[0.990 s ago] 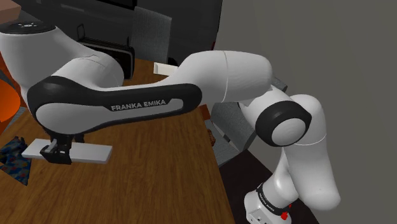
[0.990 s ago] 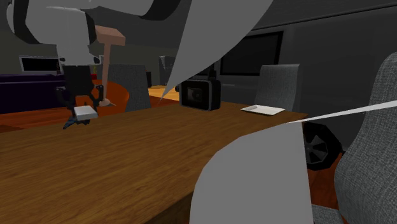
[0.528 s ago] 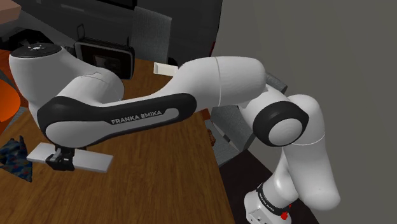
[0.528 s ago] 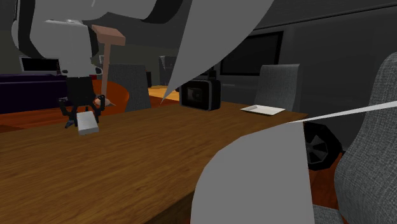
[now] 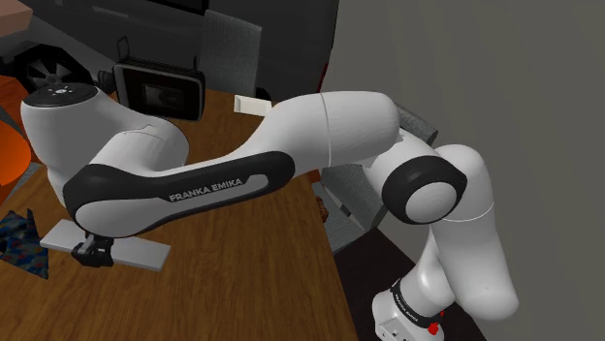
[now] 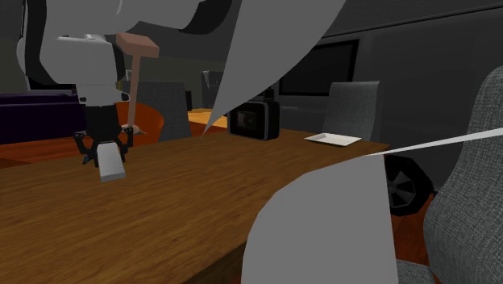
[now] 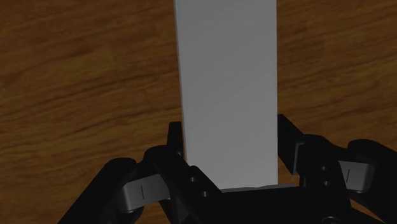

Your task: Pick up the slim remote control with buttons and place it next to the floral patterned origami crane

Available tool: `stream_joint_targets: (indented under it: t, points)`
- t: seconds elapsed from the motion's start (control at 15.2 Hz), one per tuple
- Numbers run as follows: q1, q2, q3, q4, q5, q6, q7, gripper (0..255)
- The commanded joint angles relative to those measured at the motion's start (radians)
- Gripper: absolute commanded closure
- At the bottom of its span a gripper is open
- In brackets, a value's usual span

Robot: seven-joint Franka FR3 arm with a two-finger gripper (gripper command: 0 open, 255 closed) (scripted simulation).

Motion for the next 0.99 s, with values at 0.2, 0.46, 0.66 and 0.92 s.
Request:
stream_joint_targets:
  t: [0.2,0.46,0.66,0.92]
  points:
    - [-0.001,0.005,-0.001,-0.007,0.0,0.002,0.0,255]
    - [-0.003,-0.002,-0.001,-0.02,0.0,0.007,-0.001,0]
    - [0.0,-0.005,0.001,0.01,0.002,-0.025,-0.002,0]
    - [0.005,-0.024,0.004,0.073,0.008,-0.106,-0.007,0]
